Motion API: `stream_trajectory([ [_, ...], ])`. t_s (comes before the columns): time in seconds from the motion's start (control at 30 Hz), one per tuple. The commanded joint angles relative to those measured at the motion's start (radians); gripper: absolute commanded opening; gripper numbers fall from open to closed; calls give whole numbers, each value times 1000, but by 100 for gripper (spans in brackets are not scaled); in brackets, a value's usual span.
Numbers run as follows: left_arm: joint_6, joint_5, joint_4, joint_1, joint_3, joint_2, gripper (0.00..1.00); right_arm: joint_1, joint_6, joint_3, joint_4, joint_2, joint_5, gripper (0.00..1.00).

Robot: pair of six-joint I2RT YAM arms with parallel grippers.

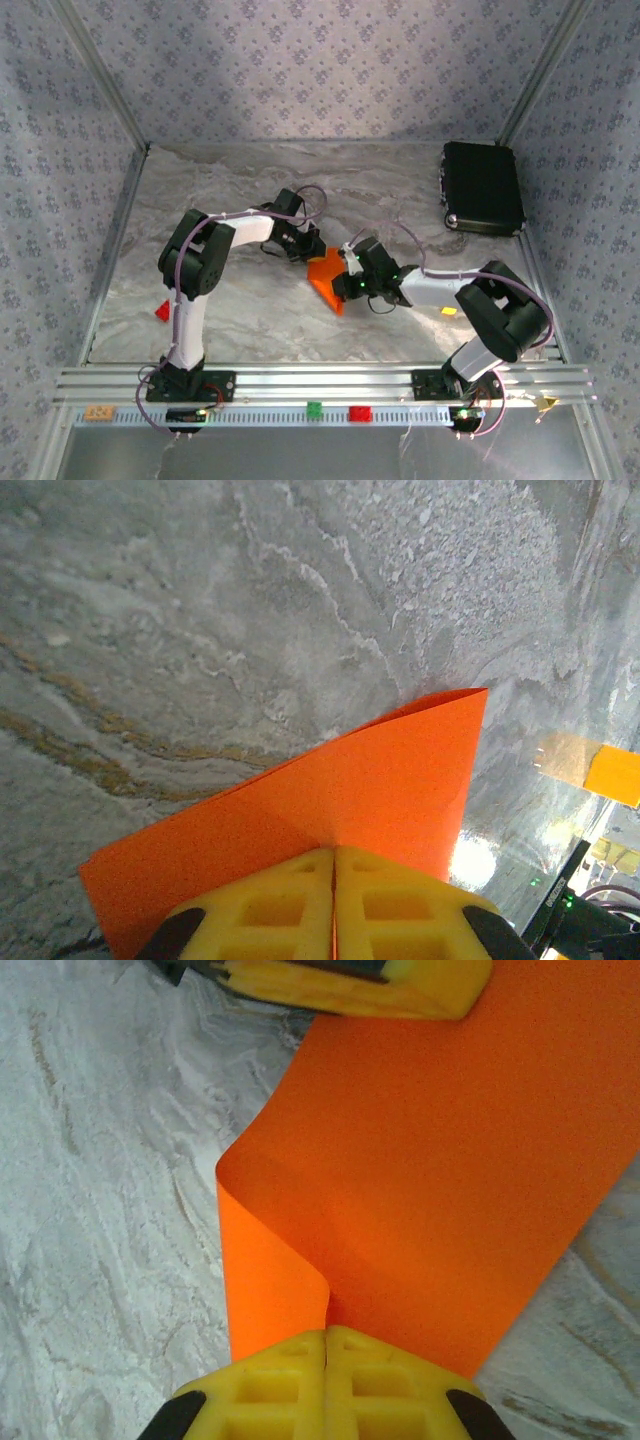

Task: Fold a paper plane with a square sheet of paper (pick it up from the middle)
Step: Third fold the triangle at the center of the table.

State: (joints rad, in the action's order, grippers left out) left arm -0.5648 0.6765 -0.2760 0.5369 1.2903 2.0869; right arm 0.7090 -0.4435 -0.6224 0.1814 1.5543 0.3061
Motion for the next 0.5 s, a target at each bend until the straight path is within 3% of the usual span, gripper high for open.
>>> stream_trajectory([
  [0.0,11,-48,-43,3,-35,15,8,-3,19,-38,-53,10,-60,0],
  [0.13,10,-48,-42,4,-37,10,8,-3,17,-59,-82,16,-114,0],
  [0.47,8,-47,-43,3,-35,7,8,-3,33,-71,-107,26,-82,0],
])
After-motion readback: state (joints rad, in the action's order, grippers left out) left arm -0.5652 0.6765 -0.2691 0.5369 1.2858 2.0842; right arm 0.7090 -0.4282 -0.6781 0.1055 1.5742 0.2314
